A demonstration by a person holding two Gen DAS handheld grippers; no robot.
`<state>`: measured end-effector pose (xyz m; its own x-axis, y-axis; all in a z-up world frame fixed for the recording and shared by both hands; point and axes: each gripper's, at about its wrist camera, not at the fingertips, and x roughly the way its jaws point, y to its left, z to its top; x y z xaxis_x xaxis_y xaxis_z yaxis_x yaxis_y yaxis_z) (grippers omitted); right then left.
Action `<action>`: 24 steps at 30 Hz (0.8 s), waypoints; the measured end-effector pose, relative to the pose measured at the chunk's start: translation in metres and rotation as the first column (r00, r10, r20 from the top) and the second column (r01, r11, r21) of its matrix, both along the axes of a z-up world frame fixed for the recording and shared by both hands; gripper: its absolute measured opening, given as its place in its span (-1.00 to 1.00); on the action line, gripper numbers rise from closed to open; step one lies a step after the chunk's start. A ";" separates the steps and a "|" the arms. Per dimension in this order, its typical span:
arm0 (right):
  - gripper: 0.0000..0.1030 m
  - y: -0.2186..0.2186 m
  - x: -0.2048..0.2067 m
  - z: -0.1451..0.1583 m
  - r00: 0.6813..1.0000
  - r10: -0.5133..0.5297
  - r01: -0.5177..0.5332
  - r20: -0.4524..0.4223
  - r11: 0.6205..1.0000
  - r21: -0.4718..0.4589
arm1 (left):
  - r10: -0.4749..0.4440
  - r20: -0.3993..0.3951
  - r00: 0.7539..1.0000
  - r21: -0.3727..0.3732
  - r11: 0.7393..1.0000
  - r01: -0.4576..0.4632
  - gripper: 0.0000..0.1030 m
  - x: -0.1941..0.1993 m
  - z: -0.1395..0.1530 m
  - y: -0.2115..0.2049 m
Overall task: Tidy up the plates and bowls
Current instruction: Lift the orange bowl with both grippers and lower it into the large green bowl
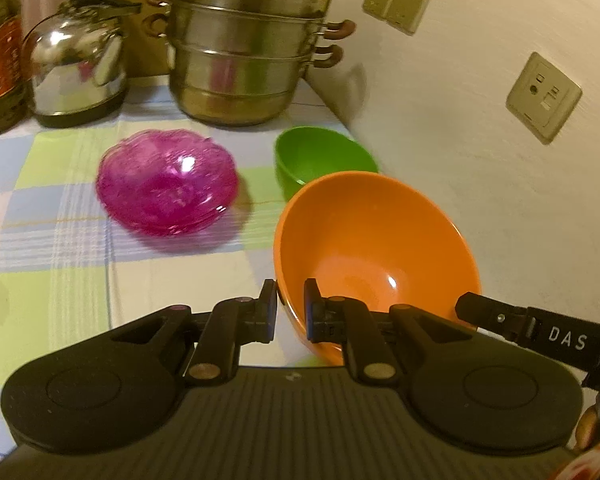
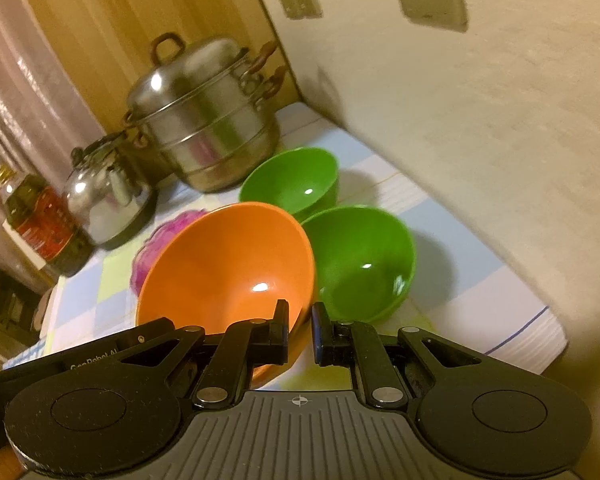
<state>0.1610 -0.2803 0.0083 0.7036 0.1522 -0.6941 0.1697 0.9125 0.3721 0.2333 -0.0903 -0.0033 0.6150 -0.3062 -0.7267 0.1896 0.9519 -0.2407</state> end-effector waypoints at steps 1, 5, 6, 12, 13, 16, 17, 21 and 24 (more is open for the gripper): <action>-0.78 -0.003 0.000 0.000 1.000 -0.007 0.007 0.001 1.000 -0.002 | -0.006 0.002 1.000 0.000 1.000 0.006 -0.77 0.002 0.000 -0.003; -0.78 -0.017 0.005 -0.001 0.999 -0.036 0.036 -0.001 0.999 0.000 | -0.031 0.002 1.000 -0.002 1.000 0.031 -0.77 0.013 -0.002 -0.019; -0.78 -0.021 0.007 -0.001 0.999 -0.042 0.042 -0.001 0.999 0.000 | -0.038 0.000 0.999 -0.002 0.999 0.038 -0.77 0.015 -0.003 -0.023; -0.78 -0.040 0.018 -0.007 0.997 -0.072 0.072 -0.007 0.997 -0.008 | -0.064 -0.014 0.998 -0.008 0.998 0.064 -0.77 0.032 -0.010 -0.042; -0.78 -0.042 0.020 -0.008 0.997 -0.076 0.076 -0.008 0.997 -0.010 | -0.068 -0.015 0.998 -0.007 0.998 0.068 -0.77 0.035 -0.010 -0.045; -0.78 -0.050 0.028 -0.013 0.996 -0.086 0.086 -0.017 0.996 -0.018 | -0.077 -0.022 0.997 -0.006 0.997 0.077 -0.77 0.044 -0.014 -0.054; -0.78 -0.052 0.031 -0.015 0.996 -0.088 0.087 -0.020 0.996 -0.022 | -0.079 -0.026 0.997 -0.006 0.997 0.079 -0.77 0.047 -0.016 -0.057; -0.78 -0.061 0.040 -0.023 0.995 -0.093 0.092 -0.036 0.995 -0.025 | -0.084 -0.043 0.996 -0.003 0.996 0.084 -0.76 0.057 -0.025 -0.065; -0.78 -0.063 0.046 -0.029 0.995 -0.089 0.087 -0.047 0.996 -0.032 | -0.083 -0.054 0.995 0.004 0.997 0.083 -0.76 0.061 -0.032 -0.067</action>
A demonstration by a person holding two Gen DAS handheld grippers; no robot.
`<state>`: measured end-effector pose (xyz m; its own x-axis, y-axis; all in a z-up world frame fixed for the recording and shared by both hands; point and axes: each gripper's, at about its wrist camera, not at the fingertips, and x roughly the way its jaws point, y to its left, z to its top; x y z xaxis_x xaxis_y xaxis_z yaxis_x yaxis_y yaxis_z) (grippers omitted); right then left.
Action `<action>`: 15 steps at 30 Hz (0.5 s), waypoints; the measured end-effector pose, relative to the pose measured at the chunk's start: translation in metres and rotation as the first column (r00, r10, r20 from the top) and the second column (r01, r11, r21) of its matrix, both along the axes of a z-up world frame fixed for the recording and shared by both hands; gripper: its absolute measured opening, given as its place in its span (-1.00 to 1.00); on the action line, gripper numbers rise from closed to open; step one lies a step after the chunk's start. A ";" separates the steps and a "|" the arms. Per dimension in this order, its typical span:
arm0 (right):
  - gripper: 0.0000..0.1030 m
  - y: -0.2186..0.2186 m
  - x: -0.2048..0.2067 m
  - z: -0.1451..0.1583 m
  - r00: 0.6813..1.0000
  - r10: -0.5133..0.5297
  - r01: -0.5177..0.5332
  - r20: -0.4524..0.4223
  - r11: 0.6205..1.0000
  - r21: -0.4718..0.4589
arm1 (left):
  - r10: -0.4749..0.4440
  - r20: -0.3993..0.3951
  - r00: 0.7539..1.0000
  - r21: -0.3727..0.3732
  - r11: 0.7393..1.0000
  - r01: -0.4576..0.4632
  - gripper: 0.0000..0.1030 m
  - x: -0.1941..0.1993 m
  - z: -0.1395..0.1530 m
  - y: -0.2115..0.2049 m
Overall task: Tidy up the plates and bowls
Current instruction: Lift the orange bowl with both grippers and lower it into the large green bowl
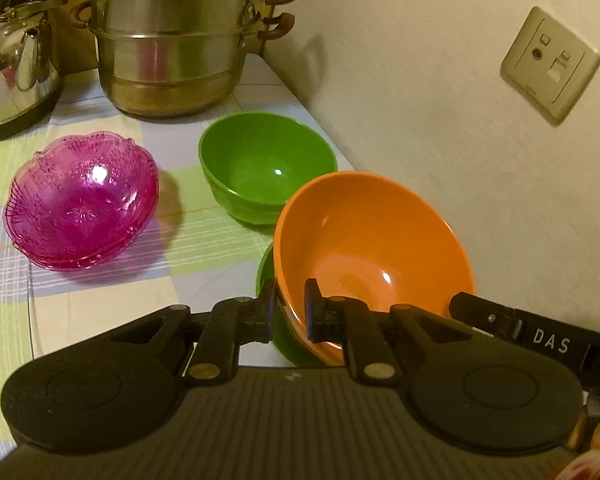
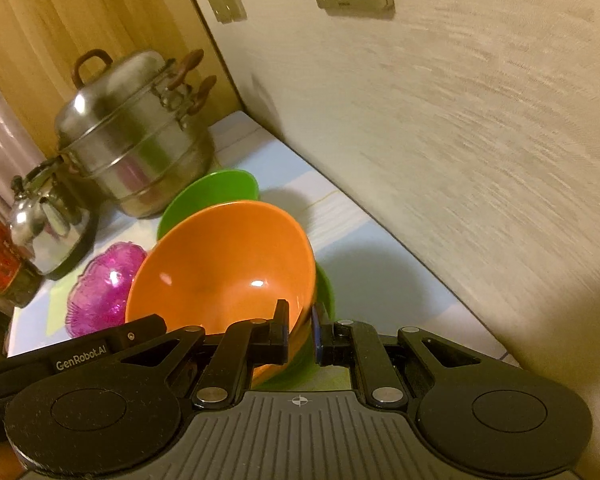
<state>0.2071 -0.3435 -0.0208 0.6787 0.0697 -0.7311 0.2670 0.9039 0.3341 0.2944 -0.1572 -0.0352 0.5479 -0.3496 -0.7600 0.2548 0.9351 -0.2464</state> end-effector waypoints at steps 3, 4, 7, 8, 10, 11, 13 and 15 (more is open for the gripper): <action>-0.78 0.000 0.004 -0.006 1.000 0.009 -0.009 -0.010 1.000 -0.004 | 0.004 -0.012 1.000 0.002 1.000 -0.004 -0.75 0.002 -0.007 -0.001; -0.78 -0.001 0.006 -0.008 1.000 0.010 -0.010 -0.013 1.000 -0.005 | 0.004 -0.015 1.000 0.003 1.000 -0.004 -0.75 0.002 -0.009 -0.001; -0.78 0.000 0.008 -0.014 1.000 0.015 -0.015 -0.022 1.000 -0.007 | 0.006 -0.020 1.000 0.009 1.000 -0.006 -0.75 0.003 -0.013 -0.002; -0.78 0.000 0.009 -0.016 1.000 0.016 -0.016 -0.024 1.000 -0.007 | 0.007 -0.021 1.000 0.010 1.000 -0.007 -0.75 0.003 -0.014 -0.002; -0.78 0.000 0.010 -0.018 0.999 0.019 -0.020 -0.027 1.000 -0.012 | 0.008 -0.021 1.000 0.014 1.000 -0.007 -0.75 0.002 -0.016 -0.002; -0.78 0.001 0.010 -0.019 0.999 0.022 -0.022 -0.029 1.000 -0.014 | 0.008 -0.021 1.000 0.016 1.000 -0.008 -0.75 0.003 -0.016 -0.002; -0.78 0.002 0.011 -0.021 0.999 0.025 -0.025 -0.031 1.000 -0.018 | 0.009 -0.023 1.000 0.014 1.000 -0.008 -0.75 0.003 -0.017 -0.002; -0.78 0.002 0.013 -0.023 0.999 0.024 -0.024 -0.034 1.000 -0.020 | 0.009 -0.023 1.000 0.014 1.000 -0.009 -0.75 0.004 -0.018 -0.003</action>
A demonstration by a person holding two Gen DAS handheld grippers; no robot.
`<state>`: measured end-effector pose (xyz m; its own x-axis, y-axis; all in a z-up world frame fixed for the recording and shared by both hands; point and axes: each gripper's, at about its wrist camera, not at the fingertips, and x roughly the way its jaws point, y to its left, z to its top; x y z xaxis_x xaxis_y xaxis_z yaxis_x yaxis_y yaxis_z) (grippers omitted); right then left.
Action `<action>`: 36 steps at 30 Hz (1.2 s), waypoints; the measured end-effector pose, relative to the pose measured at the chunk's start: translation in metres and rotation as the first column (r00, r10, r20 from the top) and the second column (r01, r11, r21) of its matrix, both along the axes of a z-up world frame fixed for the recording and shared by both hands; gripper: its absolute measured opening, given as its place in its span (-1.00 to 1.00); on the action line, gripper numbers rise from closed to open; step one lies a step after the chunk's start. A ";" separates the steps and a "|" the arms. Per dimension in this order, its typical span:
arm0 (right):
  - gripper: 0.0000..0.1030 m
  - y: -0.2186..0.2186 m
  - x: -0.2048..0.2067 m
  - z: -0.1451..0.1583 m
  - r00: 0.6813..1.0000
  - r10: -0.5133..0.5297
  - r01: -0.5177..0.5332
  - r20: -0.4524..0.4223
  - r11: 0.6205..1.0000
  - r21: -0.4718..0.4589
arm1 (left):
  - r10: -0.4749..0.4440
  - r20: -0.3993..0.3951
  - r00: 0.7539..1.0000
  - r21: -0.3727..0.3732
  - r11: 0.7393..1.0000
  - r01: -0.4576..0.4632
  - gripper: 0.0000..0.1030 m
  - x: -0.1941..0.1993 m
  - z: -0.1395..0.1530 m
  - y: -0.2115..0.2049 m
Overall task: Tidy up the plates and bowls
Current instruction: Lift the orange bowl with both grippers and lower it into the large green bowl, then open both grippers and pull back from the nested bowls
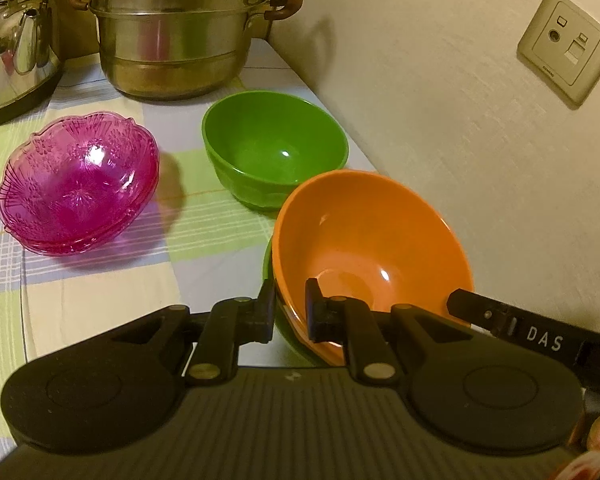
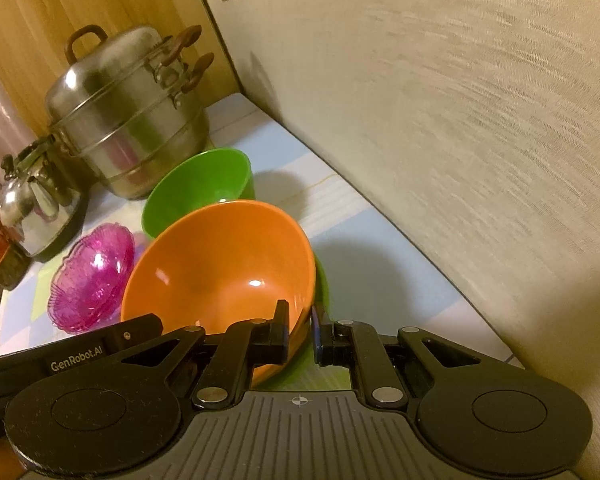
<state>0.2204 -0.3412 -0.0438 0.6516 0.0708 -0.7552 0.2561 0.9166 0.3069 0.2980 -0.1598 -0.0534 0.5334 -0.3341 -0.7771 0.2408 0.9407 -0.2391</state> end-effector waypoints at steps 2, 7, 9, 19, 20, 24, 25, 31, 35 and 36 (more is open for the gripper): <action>-0.78 0.000 0.002 -0.002 1.000 -0.001 0.001 -0.002 1.000 0.001 | 0.002 -0.003 1.000 -0.001 1.000 -0.002 -0.75 0.000 -0.001 0.000; -0.78 0.000 0.004 -0.005 1.000 0.003 -0.003 -0.002 1.000 -0.002 | 0.008 -0.001 1.000 0.000 1.000 -0.008 -0.74 0.000 -0.004 -0.001; -0.78 0.002 0.005 -0.008 1.000 0.018 -0.018 0.003 1.000 -0.017 | 0.012 -0.006 1.000 -0.007 1.000 -0.012 -0.73 0.001 -0.008 0.000; -0.69 -0.001 -0.012 0.001 0.999 -0.002 0.002 0.051 1.000 0.012 | 0.045 0.036 0.998 -0.069 0.997 -0.043 -0.73 -0.014 0.005 0.016; -0.69 0.000 -0.013 0.002 0.999 -0.002 0.001 0.051 1.000 0.015 | 0.049 0.038 0.998 -0.072 0.996 -0.046 -0.73 -0.016 0.007 0.018; -0.68 0.005 -0.023 0.006 0.999 0.005 -0.006 0.041 1.000 0.019 | 0.065 0.040 0.997 -0.092 0.994 -0.061 -0.70 -0.026 0.014 0.026; -0.68 0.006 -0.025 0.006 0.999 0.006 -0.007 0.038 1.000 0.018 | 0.067 0.042 0.997 -0.094 0.994 -0.063 -0.70 -0.029 0.016 0.027; -0.68 0.018 -0.042 0.011 1.000 0.016 -0.016 0.022 1.000 0.003 | 0.069 0.045 0.997 -0.097 0.993 -0.065 -0.65 -0.045 0.023 0.033; -0.68 0.025 -0.051 0.016 0.999 0.028 -0.028 0.018 0.999 -0.015 | 0.070 0.041 0.997 -0.089 0.994 -0.067 -0.62 -0.056 0.025 0.037; -0.68 0.026 -0.054 0.017 0.999 0.030 -0.030 0.018 0.999 -0.018 | 0.071 0.038 0.997 -0.086 0.994 -0.068 -0.62 -0.059 0.025 0.038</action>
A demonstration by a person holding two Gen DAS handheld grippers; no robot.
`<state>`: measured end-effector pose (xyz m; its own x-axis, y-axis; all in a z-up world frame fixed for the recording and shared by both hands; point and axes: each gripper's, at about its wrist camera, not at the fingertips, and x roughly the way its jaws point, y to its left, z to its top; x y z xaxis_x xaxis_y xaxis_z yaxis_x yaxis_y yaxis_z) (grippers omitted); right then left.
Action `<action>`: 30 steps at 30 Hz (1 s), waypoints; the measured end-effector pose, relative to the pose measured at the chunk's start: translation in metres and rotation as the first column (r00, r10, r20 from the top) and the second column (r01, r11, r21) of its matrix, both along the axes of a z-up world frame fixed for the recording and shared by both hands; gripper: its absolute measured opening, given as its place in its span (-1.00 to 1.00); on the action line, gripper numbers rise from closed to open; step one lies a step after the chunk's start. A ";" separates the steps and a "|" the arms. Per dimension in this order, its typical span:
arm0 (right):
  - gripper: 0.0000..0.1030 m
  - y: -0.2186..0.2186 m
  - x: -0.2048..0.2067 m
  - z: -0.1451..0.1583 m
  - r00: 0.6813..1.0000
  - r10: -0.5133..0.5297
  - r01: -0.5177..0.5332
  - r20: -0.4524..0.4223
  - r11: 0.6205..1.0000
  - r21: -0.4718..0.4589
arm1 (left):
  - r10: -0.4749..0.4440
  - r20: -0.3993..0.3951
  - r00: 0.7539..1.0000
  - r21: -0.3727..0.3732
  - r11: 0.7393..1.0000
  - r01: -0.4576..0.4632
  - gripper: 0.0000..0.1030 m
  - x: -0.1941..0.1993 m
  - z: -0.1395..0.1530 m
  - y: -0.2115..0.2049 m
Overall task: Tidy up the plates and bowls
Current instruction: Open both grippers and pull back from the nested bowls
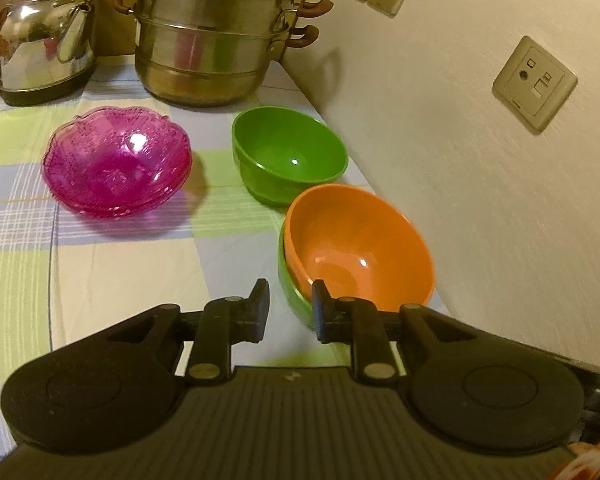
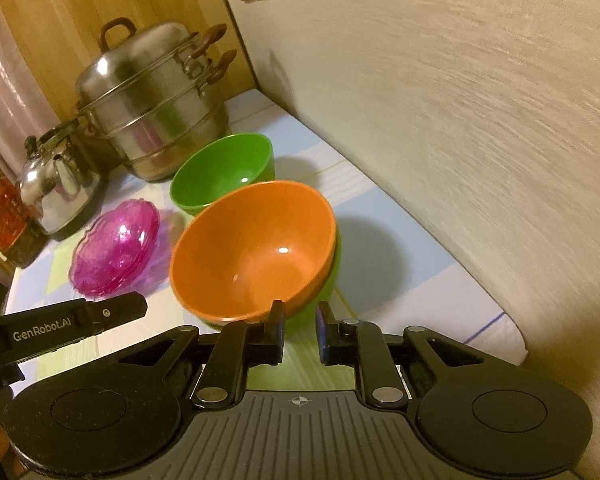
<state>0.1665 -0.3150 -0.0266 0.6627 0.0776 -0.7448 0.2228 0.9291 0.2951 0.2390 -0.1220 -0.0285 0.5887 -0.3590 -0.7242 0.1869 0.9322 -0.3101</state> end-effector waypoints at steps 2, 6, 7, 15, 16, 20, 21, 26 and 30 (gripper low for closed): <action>-0.68 0.002 -0.004 0.002 1.000 0.004 -0.004 -0.001 1.000 -0.004 | 0.003 -0.002 1.000 0.002 1.000 -0.003 -0.62 -0.005 0.001 0.002; -0.68 0.007 -0.011 0.007 1.000 0.016 -0.016 -0.003 1.000 -0.013 | 0.006 -0.004 1.000 0.003 1.000 -0.006 -0.61 -0.014 0.003 0.006; -0.68 0.009 -0.012 0.008 1.000 0.017 -0.017 -0.004 1.000 -0.014 | 0.007 -0.004 1.000 0.003 1.000 -0.007 -0.61 -0.016 0.003 0.006; -0.68 0.016 -0.023 0.019 0.999 0.031 -0.031 0.010 0.999 -0.019 | 0.030 0.000 1.000 0.009 1.000 -0.030 -0.59 -0.025 0.011 0.013; -0.68 0.016 -0.024 0.020 0.999 0.033 -0.033 0.013 0.999 -0.021 | 0.033 0.001 0.999 0.008 0.999 -0.033 -0.59 -0.026 0.012 0.014; -0.68 0.018 -0.028 0.026 0.999 0.035 -0.035 0.019 0.999 -0.025 | 0.039 0.010 0.999 0.007 0.999 -0.039 -0.59 -0.031 0.017 0.017; -0.68 0.019 -0.030 0.028 0.999 0.035 -0.035 0.021 0.999 -0.027 | 0.039 0.012 0.999 0.006 0.999 -0.040 -0.59 -0.033 0.019 0.017; -0.68 0.023 -0.038 0.037 0.998 0.048 -0.047 0.033 0.998 -0.030 | 0.045 0.019 0.999 0.002 0.999 -0.045 -0.57 -0.039 0.025 0.021; -0.68 0.024 -0.041 0.043 0.997 0.058 -0.056 0.042 0.998 -0.036 | 0.047 0.023 0.999 0.003 0.999 -0.047 -0.55 -0.040 0.028 0.023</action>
<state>0.1256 -0.2906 0.0161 0.6892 0.0905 -0.7188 0.1571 0.9499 0.2702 0.1988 -0.0990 -0.0007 0.6209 -0.3283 -0.7118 0.1501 0.9411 -0.3031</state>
